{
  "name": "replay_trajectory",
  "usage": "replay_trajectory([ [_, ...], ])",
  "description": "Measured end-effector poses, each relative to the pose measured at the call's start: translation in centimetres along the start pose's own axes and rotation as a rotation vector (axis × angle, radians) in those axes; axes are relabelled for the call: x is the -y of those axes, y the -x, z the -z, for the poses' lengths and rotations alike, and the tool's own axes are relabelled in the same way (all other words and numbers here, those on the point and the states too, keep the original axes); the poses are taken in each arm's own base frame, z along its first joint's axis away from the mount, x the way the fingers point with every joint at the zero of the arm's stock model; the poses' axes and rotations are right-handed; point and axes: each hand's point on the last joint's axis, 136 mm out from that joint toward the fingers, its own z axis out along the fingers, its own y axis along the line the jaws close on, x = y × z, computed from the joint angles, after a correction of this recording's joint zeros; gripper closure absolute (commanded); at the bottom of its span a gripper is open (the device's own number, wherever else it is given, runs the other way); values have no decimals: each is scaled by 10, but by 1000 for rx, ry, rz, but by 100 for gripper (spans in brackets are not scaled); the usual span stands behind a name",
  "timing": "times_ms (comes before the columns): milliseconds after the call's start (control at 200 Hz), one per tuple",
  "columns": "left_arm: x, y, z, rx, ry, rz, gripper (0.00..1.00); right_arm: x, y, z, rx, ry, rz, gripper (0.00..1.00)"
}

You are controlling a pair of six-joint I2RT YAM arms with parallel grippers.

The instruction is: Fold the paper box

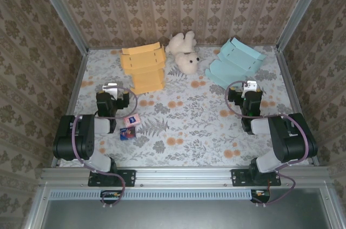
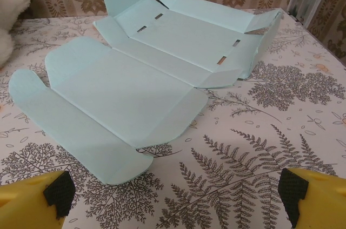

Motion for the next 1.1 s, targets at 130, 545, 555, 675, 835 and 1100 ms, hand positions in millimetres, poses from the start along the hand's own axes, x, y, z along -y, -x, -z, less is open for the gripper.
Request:
replay_trajectory([
  [130,-1,-2,0,-6,-12,9,0,0,-1,0,-4,7,-1,0],
  [545,-1,-1,-1,-3,-28,23,0,1,0,-2,-6,25,-9,0],
  [555,-1,-1,-1,-3,-29,22,0,1,0,-2,-7,25,-8,0],
  [675,2,3,1,-13,-10,12,0,-2,-1,-2,-16,34,-1,0],
  [835,-12,36,23,52,108,19,0,0,16,9,-41,-5,-8,0],
  [1100,-55,102,89,183,301,332,0,21,93,27,-57,-162,-193,0],
])
